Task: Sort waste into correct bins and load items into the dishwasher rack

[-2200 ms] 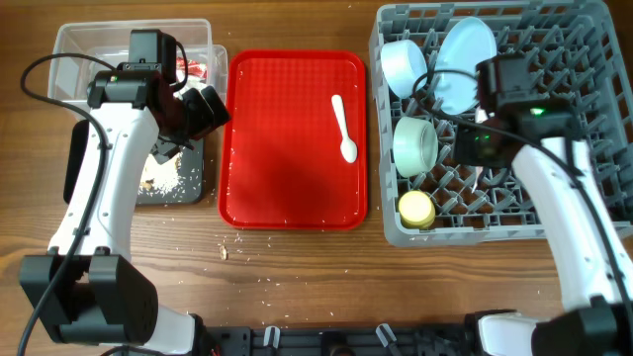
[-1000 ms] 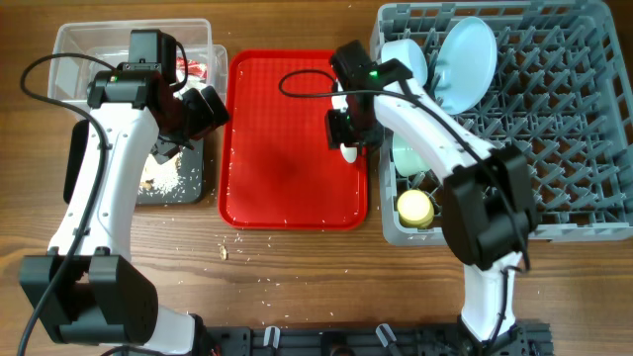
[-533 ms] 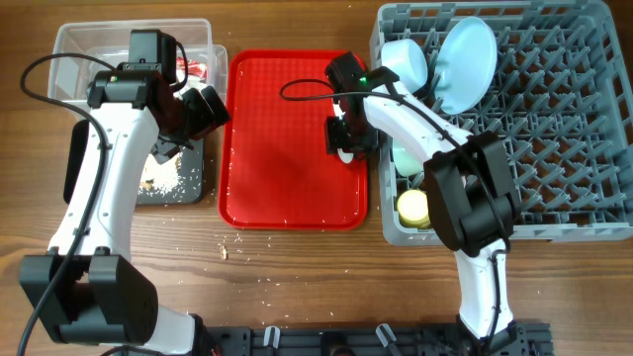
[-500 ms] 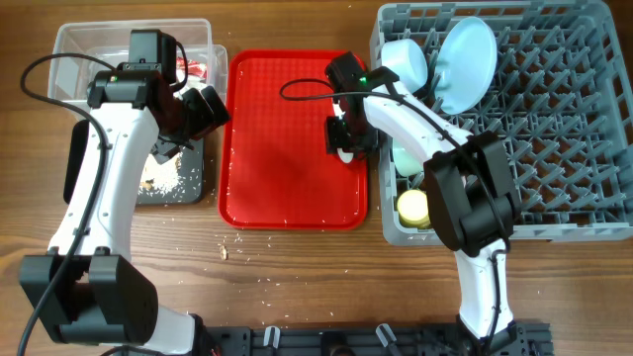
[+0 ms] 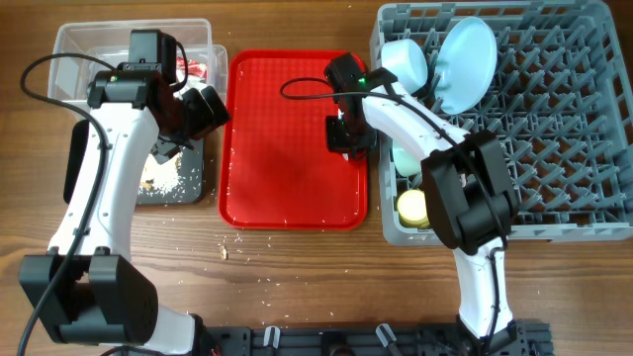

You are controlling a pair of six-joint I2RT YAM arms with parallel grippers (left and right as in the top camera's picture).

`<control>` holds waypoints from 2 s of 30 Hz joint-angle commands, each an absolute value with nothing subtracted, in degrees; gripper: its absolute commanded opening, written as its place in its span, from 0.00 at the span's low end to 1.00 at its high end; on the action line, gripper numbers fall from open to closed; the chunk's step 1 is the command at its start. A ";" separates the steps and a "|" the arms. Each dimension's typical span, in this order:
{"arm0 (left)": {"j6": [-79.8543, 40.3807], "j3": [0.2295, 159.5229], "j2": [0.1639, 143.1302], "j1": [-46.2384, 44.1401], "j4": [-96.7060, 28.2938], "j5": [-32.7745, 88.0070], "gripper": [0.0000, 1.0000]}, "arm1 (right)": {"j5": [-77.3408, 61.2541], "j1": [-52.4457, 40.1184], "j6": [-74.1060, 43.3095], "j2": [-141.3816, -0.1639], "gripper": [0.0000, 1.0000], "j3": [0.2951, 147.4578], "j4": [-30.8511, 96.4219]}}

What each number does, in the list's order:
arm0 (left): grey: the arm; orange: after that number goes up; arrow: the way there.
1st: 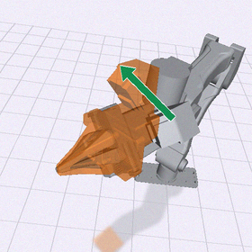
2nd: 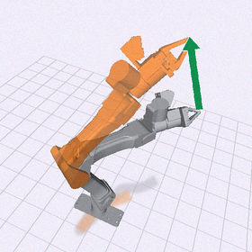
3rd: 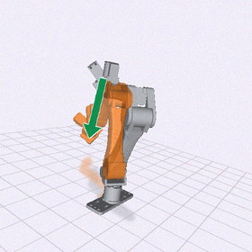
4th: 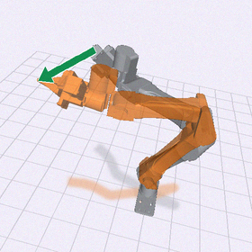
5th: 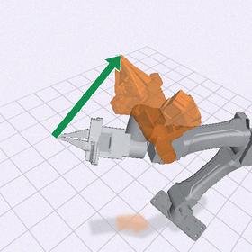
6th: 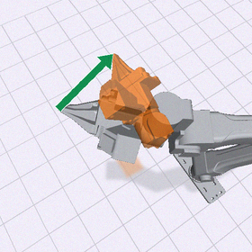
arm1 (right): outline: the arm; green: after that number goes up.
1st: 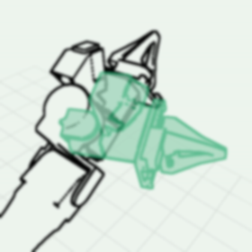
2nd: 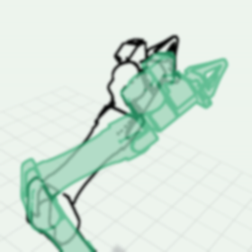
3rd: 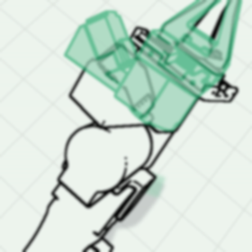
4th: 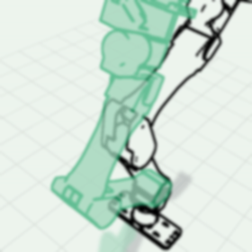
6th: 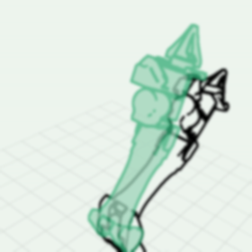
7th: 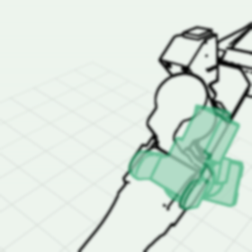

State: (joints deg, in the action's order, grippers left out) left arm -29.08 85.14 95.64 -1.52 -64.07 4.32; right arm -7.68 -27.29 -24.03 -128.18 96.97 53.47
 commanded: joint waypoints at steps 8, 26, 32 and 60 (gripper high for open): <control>-28.97 85.78 95.46 -1.37 -64.07 3.77 1.00 | -9.41 -27.35 -10.57 -110.69 0.04 111.55 68.07; -28.97 85.78 95.46 -1.37 -64.05 3.77 1.00 | 5.89 -8.43 -10.09 -97.60 0.04 82.41 80.31; -28.97 85.78 95.46 -1.37 -64.07 3.77 1.00 | 2.94 -7.51 -7.62 -97.60 0.46 79.37 77.32; -28.97 85.78 95.46 -1.37 -64.07 3.77 1.00 | 13.98 -7.46 -24.01 -47.68 1.00 88.53 75.92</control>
State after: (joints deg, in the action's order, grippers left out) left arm -29.08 85.14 95.66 -1.52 -64.07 4.32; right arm 7.49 -7.66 -23.16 -48.40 92.16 78.46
